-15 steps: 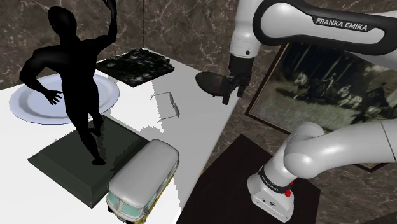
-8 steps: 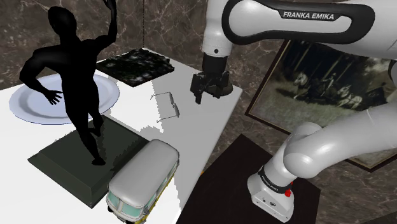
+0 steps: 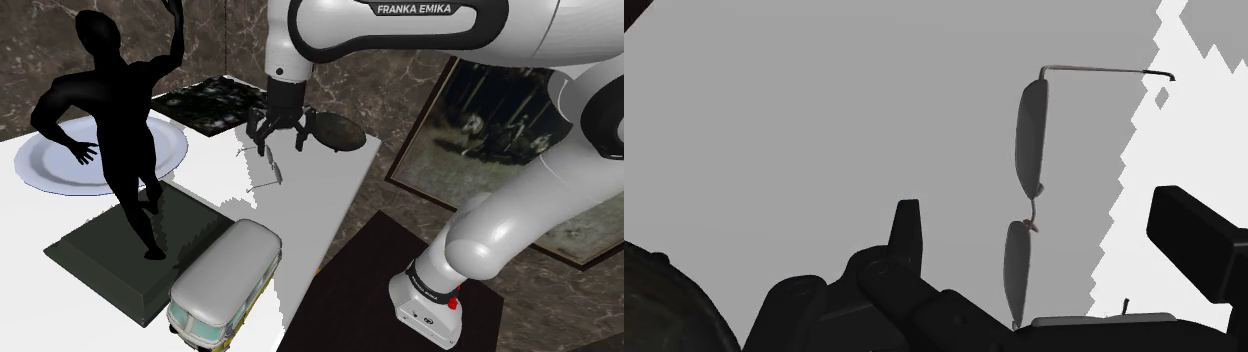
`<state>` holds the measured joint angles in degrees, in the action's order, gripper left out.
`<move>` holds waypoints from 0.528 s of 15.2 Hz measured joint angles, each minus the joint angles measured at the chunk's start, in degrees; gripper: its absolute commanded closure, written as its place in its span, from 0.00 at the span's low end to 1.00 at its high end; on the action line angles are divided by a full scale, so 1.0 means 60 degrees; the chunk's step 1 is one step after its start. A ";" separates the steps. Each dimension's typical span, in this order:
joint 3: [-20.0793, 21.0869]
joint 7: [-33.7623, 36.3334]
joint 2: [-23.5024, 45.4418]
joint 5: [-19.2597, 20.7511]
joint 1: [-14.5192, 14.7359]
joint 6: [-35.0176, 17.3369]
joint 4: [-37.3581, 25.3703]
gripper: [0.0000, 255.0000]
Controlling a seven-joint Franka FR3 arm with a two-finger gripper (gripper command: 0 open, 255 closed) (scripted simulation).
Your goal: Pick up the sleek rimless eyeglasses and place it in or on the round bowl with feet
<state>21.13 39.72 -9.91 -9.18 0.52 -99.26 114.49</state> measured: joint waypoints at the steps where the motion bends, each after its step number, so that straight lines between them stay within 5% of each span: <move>1: 0.0034 0.0151 0.0193 0.0054 -0.0010 -0.0034 -0.0178 0.00; 8: 0.0162 0.0345 0.0333 0.0035 0.0060 -0.0845 0.0455 0.00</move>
<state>22.10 41.79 -7.91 -8.97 0.88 -104.33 117.22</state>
